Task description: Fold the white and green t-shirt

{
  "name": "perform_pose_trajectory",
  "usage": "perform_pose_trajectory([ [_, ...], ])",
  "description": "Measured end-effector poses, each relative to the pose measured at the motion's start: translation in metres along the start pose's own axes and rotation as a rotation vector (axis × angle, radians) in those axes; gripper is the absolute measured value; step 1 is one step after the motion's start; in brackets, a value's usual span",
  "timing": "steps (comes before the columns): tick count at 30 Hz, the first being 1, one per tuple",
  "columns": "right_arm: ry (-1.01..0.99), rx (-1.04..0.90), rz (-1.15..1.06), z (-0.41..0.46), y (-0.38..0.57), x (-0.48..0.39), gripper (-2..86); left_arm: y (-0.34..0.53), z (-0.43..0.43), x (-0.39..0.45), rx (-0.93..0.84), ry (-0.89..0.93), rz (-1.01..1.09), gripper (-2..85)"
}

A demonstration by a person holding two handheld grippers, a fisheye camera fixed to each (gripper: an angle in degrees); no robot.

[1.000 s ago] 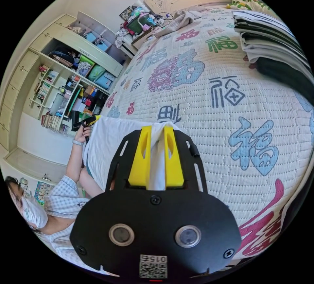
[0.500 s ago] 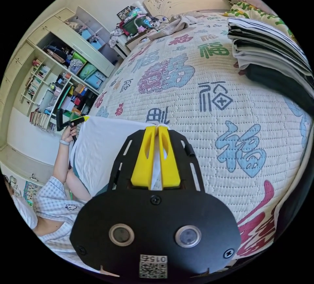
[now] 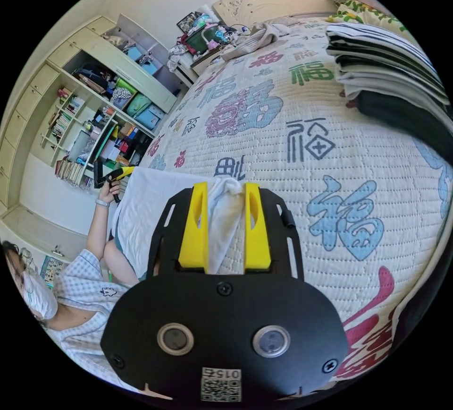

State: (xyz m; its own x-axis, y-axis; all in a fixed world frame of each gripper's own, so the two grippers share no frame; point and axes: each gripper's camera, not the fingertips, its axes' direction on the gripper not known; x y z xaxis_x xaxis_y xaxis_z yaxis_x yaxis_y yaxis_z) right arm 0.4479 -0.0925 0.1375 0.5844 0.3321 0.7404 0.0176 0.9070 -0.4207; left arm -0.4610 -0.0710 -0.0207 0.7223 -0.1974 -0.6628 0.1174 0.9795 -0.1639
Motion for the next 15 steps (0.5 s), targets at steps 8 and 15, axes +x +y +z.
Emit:
perform_pose_trajectory([
  [8,-0.035,0.008,-0.014,0.010,-0.015,-0.011,4.3,-0.006,0.004,0.003,-0.051,-0.017,0.037,3.1],
  [15,0.030,0.071,-0.057,0.013,-0.040,-0.045,2.2,-0.014,-0.019,0.014,0.045,0.030,0.090,0.6],
])
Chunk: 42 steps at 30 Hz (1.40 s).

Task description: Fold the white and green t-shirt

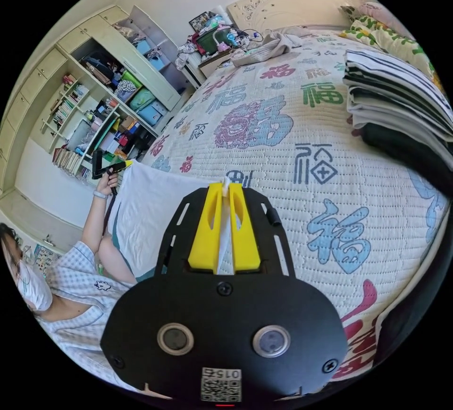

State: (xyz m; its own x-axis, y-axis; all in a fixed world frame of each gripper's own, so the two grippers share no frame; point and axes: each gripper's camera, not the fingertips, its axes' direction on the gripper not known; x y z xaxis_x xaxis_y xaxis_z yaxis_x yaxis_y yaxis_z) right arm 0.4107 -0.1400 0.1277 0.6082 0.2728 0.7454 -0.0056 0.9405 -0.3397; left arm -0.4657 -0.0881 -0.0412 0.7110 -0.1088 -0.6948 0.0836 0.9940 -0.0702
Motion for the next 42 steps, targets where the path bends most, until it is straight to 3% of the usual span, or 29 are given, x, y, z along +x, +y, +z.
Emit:
perform_pose_trajectory([
  [8,0.065,-0.069,0.033,0.040,-0.046,-0.011,-0.1,-0.030,0.015,-0.018,-0.025,-0.022,-0.010,-0.2],
  [14,0.075,0.000,0.080,0.059,-0.068,-0.018,0.4,-0.047,0.012,-0.028,0.050,-0.012,-0.018,0.0],
  [18,0.188,-0.101,0.131,0.101,-0.078,-0.021,2.6,-0.048,0.043,-0.050,-0.038,-0.095,-0.058,1.0],
  [22,0.193,-0.036,0.153,0.096,-0.077,-0.034,5.7,-0.028,0.039,-0.066,-0.085,-0.123,-0.061,4.9],
  [28,0.153,-0.005,-0.133,0.103,-0.096,-0.135,6.4,0.070,-0.033,-0.048,-0.011,-0.016,0.024,8.3],
  [35,-0.011,-0.203,-0.568,0.238,-0.139,-0.328,8.0,0.210,-0.070,-0.018,0.113,0.035,0.014,9.7],
  [38,0.010,-0.290,-0.674,0.304,-0.152,-0.392,8.4,0.240,-0.072,-0.017,0.149,-0.025,-0.006,10.2],
  [42,0.103,-0.401,-0.725,0.376,-0.166,-0.448,9.6,0.259,-0.050,-0.032,0.117,0.039,-0.024,12.3],
])
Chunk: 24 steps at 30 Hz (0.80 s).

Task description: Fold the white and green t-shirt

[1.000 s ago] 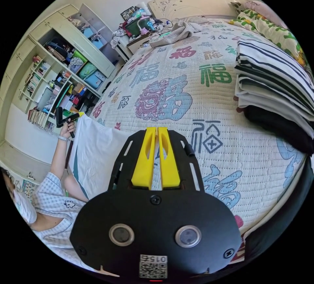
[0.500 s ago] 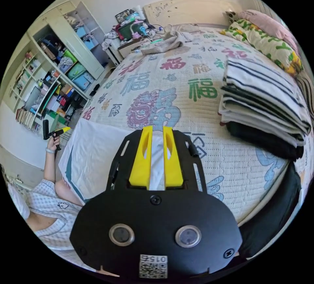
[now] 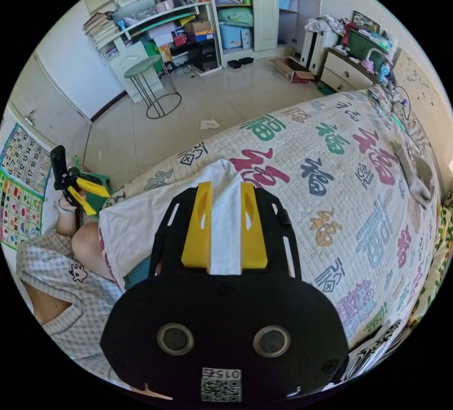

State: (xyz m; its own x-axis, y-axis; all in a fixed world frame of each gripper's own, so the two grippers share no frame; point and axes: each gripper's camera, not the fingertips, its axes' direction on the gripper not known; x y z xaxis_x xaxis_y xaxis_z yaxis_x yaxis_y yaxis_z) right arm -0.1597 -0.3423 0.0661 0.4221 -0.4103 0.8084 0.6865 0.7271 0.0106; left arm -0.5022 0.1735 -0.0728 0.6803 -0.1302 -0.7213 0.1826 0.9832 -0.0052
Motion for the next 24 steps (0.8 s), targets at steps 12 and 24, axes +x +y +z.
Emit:
perform_pose_trajectory([
  [12,-0.030,-0.158,0.049,0.061,-0.064,-0.001,5.2,0.028,0.030,-0.030,0.047,0.008,0.044,5.1],
  [24,-0.129,0.181,0.084,-0.041,0.015,0.016,-0.6,0.044,0.020,0.030,0.213,0.158,0.255,-0.8],
])
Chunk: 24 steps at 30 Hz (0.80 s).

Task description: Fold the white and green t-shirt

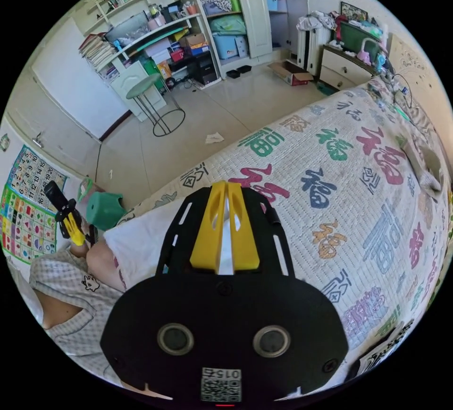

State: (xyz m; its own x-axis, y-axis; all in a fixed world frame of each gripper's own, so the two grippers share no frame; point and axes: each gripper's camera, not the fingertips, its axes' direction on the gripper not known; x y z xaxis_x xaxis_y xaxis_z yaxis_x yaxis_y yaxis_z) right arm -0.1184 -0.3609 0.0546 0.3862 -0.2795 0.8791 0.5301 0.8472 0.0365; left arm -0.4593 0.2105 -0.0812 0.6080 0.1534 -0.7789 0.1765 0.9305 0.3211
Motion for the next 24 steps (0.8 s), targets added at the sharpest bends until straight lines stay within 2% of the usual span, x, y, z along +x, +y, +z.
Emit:
perform_pose_trajectory([
  [4,-0.035,0.054,0.043,-0.034,0.034,0.018,-0.4,-0.011,0.023,0.033,-0.070,-0.141,0.097,-0.2],
  [9,-0.086,0.087,0.106,-0.037,0.054,0.037,-0.3,0.019,0.051,-0.006,-0.128,-0.490,-0.077,10.9],
  [11,-0.103,0.100,0.109,-0.037,0.055,0.037,-0.2,0.030,0.062,-0.043,-0.157,-0.557,-0.169,12.0],
  [14,-0.113,0.105,0.100,-0.040,0.056,0.035,-0.2,0.042,0.080,-0.097,-0.172,-0.347,-0.287,12.6],
  [16,-0.098,0.098,0.092,-0.042,0.056,0.034,-0.2,0.045,0.093,-0.106,-0.203,-0.347,-0.284,11.9],
  [18,-0.084,0.087,0.074,-0.049,0.056,0.033,-0.2,0.048,0.096,-0.098,-0.222,-0.413,-0.194,5.5],
  [20,-0.078,0.081,0.063,-0.055,0.058,0.035,-0.3,0.052,0.092,-0.102,-0.215,-0.394,-0.188,0.9],
  [22,-0.073,0.082,0.059,-0.064,0.062,0.038,-0.3,0.057,0.081,-0.102,-0.172,-0.363,-0.189,-0.1],
  [24,-0.071,0.098,0.064,-0.081,0.072,0.046,-0.2,0.061,0.063,-0.084,-0.051,-0.265,-0.136,-0.6],
])
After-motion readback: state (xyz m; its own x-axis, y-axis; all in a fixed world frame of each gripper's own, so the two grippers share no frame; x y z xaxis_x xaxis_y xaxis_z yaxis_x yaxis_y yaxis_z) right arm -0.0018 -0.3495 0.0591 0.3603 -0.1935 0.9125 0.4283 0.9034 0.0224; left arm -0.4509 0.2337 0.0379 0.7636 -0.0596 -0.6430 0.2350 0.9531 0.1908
